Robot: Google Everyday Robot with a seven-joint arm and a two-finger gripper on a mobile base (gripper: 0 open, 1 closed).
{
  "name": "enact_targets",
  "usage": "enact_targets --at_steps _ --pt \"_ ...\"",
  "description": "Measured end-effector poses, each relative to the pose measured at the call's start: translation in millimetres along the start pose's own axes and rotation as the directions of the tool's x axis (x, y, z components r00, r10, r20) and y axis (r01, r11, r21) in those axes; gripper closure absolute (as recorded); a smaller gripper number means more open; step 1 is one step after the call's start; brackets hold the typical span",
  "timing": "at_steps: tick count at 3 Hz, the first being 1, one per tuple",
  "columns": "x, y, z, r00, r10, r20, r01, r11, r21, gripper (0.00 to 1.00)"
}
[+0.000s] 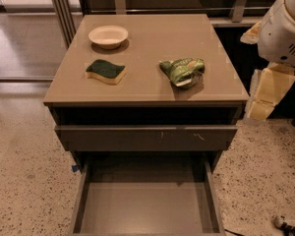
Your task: Place sponge into middle drawer
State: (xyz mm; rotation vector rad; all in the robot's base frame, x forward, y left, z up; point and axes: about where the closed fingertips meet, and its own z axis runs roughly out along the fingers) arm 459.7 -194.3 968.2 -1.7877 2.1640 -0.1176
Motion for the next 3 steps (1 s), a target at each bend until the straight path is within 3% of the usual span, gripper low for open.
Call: enact_targets --at_steps 2,3 --pt "-53.3 -30.5 36.3 0.989 -0.143 0.022 0.143 0.9897 0.01 0.0" --pt "-74.7 -44.2 57.2 0.983 -0.176 0.048 0.177 0.9842 -0.01 0.0"
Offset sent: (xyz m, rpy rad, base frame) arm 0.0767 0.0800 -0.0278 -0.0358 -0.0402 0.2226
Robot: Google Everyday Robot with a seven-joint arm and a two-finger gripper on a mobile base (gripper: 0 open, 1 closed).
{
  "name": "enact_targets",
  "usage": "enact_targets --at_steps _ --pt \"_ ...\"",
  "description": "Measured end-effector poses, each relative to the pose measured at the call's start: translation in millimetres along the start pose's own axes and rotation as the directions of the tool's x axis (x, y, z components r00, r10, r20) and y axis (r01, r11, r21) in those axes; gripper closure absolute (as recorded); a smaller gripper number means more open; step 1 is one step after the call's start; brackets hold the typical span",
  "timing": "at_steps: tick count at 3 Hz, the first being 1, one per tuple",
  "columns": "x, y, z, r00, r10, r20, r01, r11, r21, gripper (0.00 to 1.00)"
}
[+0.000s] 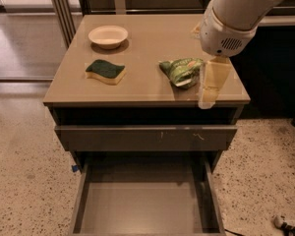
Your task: Place sponge into middle drawer
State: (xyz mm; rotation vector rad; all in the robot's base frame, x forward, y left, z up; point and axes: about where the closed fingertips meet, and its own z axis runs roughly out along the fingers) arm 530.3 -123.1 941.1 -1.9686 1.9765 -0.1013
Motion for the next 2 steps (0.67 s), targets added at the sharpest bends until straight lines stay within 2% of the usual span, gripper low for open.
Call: enact_targets --at_steps 2 --pt "-13.7 -9.4 15.5 0.999 -0.031 0.017 0.031 0.9995 -0.005 0.0"
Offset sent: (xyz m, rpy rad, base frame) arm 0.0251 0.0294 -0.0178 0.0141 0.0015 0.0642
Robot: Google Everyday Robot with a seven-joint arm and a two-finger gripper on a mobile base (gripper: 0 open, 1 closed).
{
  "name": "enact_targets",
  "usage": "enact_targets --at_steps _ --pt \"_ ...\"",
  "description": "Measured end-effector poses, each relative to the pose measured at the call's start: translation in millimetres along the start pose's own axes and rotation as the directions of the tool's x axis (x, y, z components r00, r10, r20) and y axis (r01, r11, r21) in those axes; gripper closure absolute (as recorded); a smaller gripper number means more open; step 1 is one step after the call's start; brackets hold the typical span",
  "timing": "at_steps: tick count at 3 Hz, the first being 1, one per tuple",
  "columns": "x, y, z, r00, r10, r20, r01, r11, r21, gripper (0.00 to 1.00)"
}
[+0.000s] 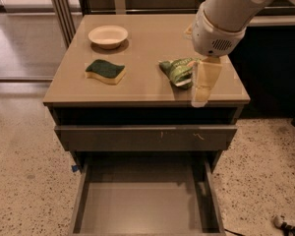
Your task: Place sponge into middle drawer
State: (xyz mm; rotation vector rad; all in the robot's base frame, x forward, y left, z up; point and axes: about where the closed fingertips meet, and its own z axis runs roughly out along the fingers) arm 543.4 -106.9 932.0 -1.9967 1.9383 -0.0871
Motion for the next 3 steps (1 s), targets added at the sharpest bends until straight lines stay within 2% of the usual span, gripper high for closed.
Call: enact_targets --at_steps 1,2,3 --pt "-17.2 -18.3 14.3 0.999 -0.019 -0.027 0.019 0.9998 0.003 0.0" --pt "-47.5 -49.1 35.6 0.998 -0.049 -0.042 0.049 0.9988 0.001 0.0" --pt "-69.3 -66.0 48.0 0.997 -0.07 -0.027 0.07 0.9976 -0.005 0.0"
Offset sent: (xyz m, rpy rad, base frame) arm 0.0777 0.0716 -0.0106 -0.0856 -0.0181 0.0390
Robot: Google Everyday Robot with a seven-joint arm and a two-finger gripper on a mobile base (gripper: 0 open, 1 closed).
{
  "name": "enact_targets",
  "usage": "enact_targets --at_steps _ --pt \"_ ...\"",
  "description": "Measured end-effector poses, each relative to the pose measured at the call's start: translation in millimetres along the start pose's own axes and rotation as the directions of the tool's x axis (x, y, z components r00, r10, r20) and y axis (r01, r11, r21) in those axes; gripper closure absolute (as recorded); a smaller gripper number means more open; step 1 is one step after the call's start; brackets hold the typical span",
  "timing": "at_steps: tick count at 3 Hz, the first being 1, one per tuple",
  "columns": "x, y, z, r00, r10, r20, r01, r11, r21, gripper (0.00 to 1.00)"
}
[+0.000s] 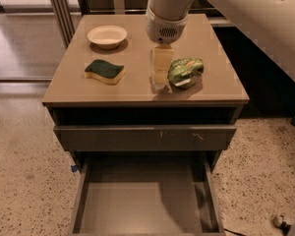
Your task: Place sponge into middle drawer
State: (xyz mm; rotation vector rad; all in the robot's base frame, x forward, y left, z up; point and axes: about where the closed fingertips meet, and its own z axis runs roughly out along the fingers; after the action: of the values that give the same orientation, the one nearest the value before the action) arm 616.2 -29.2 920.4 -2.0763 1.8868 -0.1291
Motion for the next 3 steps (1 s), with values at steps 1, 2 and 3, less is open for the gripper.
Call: enact_targets --at_steps 1,2,3 --pt "-28.1 -15.3 12.1 0.999 -0.039 0.032 0.039 0.9992 -0.005 0.0" --pt "-34.4 -17.3 18.1 0.998 -0.043 0.043 0.043 0.9991 -0.003 0.0" --pt "-52.4 -27.5 33.2 0.996 -0.062 0.058 0.062 0.9981 0.001 0.0"
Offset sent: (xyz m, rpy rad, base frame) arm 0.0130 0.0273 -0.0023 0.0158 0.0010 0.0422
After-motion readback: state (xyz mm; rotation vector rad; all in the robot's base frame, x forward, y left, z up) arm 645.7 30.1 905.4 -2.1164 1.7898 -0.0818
